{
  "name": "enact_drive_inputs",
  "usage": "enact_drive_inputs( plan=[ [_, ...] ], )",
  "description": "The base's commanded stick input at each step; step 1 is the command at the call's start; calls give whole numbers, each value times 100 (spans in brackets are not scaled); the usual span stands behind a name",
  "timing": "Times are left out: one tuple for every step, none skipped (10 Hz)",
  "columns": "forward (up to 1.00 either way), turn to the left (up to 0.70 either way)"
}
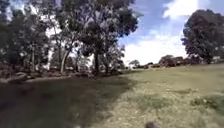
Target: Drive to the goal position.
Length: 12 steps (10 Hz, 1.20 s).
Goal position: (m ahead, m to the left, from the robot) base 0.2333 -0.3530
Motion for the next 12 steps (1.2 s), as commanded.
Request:
enact_drive_inputs(
  plan=[
    [70,25],
    [70,0],
    [70,0],
    [70,0],
    [70,0],
    [70,0],
    [70,0],
    [70,0],
    [70,0],
    [70,25],
    [70,35],
    [70,35]
  ],
)
